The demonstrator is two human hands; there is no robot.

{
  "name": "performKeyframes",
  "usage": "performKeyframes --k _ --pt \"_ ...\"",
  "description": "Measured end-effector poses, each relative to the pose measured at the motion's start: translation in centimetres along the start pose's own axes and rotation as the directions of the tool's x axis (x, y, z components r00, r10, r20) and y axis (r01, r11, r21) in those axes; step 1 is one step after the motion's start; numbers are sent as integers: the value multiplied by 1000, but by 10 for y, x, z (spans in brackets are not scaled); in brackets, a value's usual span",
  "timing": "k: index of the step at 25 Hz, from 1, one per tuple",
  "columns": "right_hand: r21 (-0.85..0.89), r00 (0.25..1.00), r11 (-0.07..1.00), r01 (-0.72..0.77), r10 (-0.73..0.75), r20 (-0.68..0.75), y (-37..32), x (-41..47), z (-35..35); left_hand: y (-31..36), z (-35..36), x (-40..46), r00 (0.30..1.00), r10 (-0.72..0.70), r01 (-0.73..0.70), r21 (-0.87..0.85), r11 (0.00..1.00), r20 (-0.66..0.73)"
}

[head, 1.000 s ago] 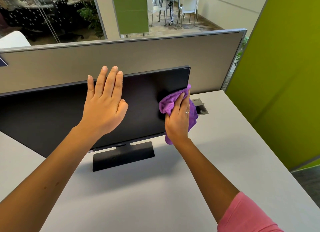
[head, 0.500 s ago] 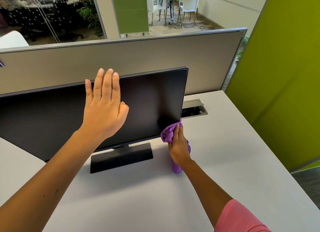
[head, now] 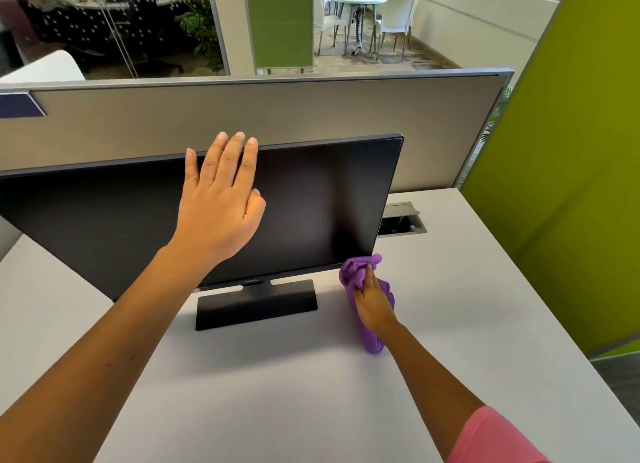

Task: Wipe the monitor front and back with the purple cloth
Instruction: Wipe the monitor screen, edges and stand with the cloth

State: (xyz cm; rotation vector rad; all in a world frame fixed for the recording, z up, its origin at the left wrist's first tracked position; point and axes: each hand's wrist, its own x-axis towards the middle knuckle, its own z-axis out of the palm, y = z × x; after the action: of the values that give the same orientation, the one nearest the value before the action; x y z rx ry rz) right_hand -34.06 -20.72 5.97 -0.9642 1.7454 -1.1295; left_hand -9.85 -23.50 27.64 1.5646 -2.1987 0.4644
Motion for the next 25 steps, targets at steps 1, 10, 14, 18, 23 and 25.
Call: performKeyframes --k 1,10,14,18,23,25 --pt "47 996 995 -86 87 -26 -2 -3 2 -8 -2 -4 1000 -20 20 -3 1000 -4" --pt "-509 932 859 55 -228 -284 -15 -12 29 -45 -12 -22 997 -77 78 -49 996 28" --pt "-859 982 511 -19 -152 -112 -9 -1 51 -47 -11 -20 998 -64 66 -65 996 28" --pt "-692 988 721 -24 -87 -126 -6 7 55 -51 -10 -20 998 -45 48 -79 996 37" --pt "-404 998 915 -8 -16 -55 3 -10 79 -51 -10 -20 998 -45 48 -96 994 33" --pt "-103 999 995 -9 4 -53 6 -23 80 -51 -10 -20 998 -48 51 -101 994 31"
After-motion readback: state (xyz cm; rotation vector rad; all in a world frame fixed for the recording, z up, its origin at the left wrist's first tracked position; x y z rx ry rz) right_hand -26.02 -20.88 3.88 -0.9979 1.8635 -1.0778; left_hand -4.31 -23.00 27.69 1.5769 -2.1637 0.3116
